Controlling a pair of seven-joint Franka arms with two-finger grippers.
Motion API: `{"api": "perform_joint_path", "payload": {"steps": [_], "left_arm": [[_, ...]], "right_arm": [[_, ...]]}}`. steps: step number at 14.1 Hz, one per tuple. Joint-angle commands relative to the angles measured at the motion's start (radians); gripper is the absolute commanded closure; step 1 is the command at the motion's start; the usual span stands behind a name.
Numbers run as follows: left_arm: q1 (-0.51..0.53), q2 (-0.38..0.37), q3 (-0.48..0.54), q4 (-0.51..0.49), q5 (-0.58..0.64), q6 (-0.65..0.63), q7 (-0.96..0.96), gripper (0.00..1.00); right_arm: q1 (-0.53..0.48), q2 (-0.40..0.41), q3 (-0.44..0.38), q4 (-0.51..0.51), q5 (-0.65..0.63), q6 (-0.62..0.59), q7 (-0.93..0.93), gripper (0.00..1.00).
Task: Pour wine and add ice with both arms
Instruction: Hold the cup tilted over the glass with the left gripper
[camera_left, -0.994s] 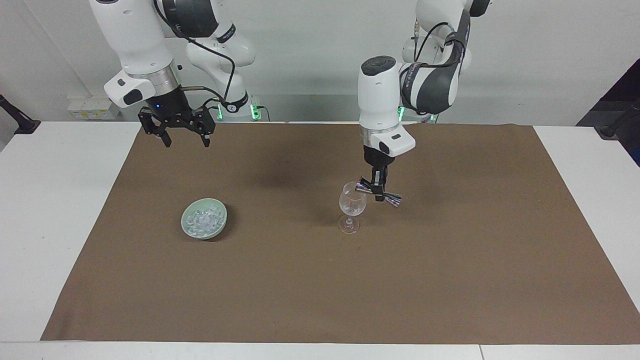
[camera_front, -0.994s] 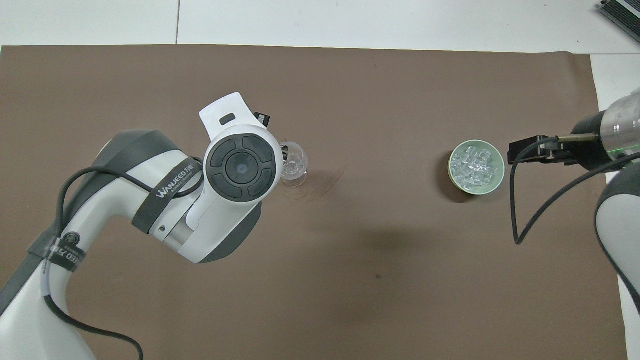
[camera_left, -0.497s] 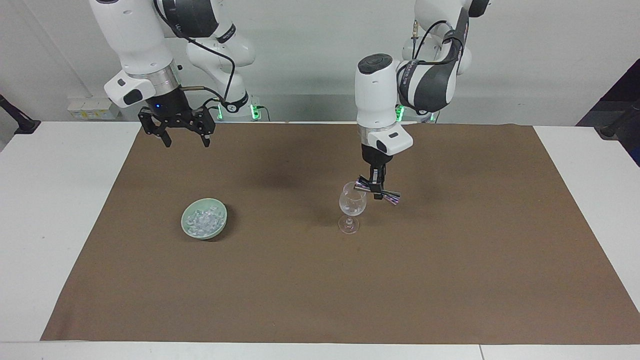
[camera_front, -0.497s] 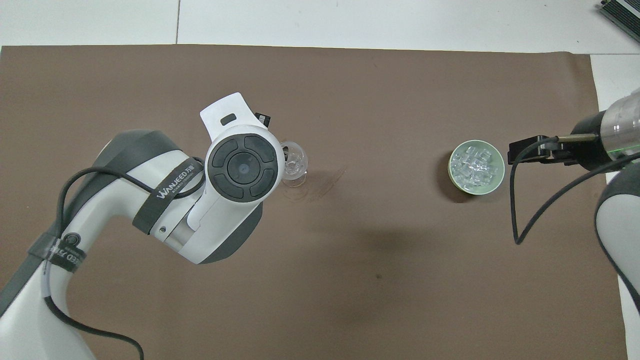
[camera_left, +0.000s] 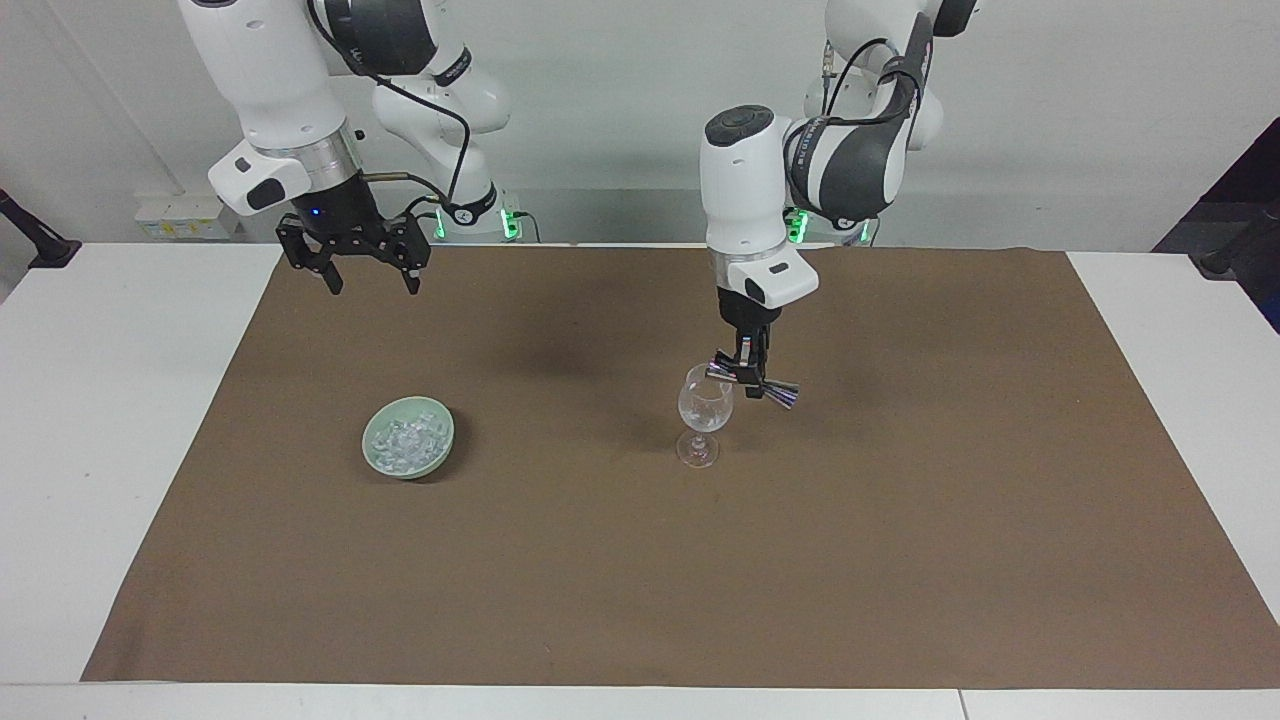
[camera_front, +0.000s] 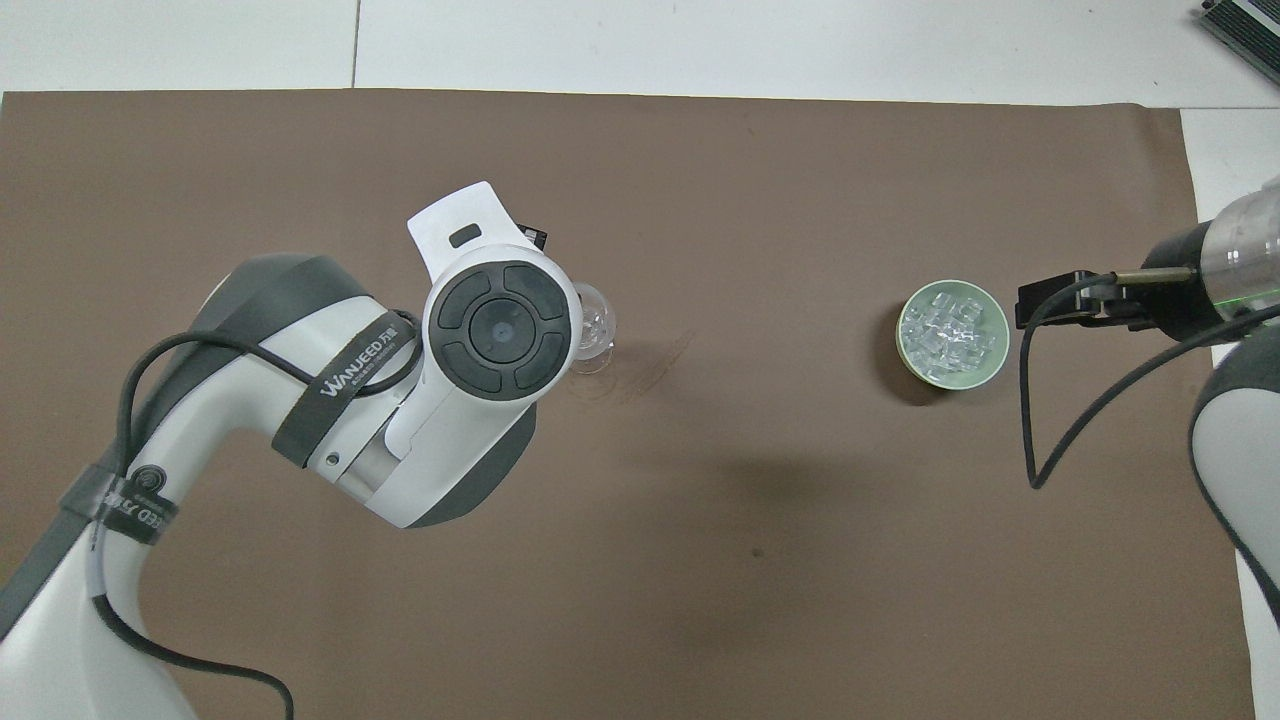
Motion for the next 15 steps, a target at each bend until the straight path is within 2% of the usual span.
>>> {"api": "perform_joint_path", "payload": {"steps": [1, 11, 15], "left_arm": [[-0.021, 0.015, 0.016, 0.033, 0.037, -0.034, -0.011, 1.00], [-0.023, 0.016, 0.016, 0.035, 0.075, -0.028, -0.004, 1.00], [-0.023, 0.044, 0.015, 0.095, 0.083, -0.048, -0.003, 1.00]], "right_arm": [[-0.017, -0.008, 0.004, -0.001, 0.021, -0.004, -0.027, 0.00], [-0.017, -0.008, 0.004, -0.001, 0.021, -0.004, -0.027, 0.00], [-0.018, -0.008, 0.004, -0.001, 0.021, -0.004, -0.027, 0.00]]}}
